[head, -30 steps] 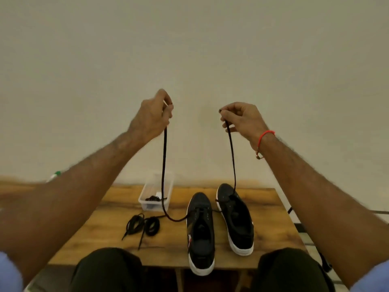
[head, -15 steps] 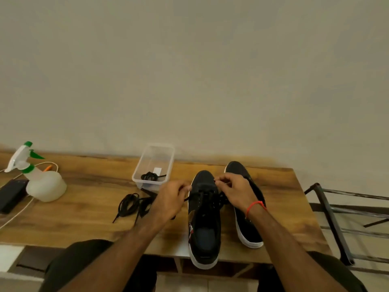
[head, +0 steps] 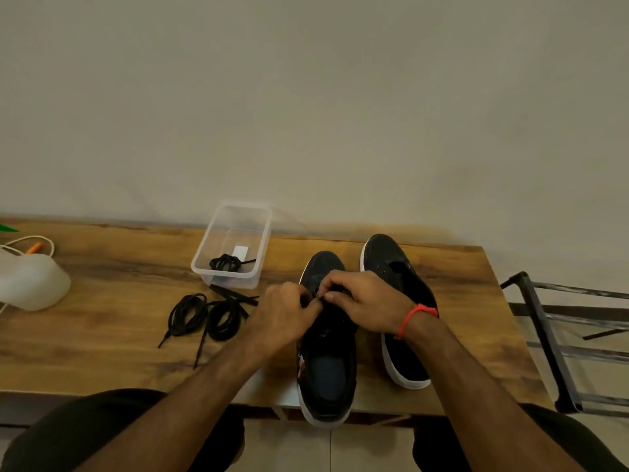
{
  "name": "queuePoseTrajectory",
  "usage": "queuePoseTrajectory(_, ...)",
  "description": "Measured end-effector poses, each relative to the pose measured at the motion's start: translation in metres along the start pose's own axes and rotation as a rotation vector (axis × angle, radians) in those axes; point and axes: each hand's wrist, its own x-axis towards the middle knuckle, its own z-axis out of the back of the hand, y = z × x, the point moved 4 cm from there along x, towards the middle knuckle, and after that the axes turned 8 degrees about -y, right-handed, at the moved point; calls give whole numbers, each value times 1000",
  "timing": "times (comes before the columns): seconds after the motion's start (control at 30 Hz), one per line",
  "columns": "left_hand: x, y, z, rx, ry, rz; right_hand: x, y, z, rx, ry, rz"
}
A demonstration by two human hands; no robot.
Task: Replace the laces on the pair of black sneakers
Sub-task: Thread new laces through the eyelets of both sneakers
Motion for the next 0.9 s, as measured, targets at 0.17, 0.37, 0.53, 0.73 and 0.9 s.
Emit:
queuePoseTrajectory(0.17, 1, 2, 2, -113, 105, 34, -7, -5, 11, 137, 71, -22)
queuePoseTrajectory(0.37, 3, 10, 3, -284, 219, 173, -10, -5, 22, 416, 153, -37)
queuePoseTrajectory(0.53, 2, 14, 0, -369, 244, 252, -18, -19, 20, 382, 364, -316)
queuePoseTrajectory(0.73, 4, 15, 0, -388, 251, 288, 1, -24, 9, -78, -73, -188)
queuePoseTrajectory(0.9, 4, 18, -1, -392, 249, 293, 9, -20, -15, -144, -150, -185)
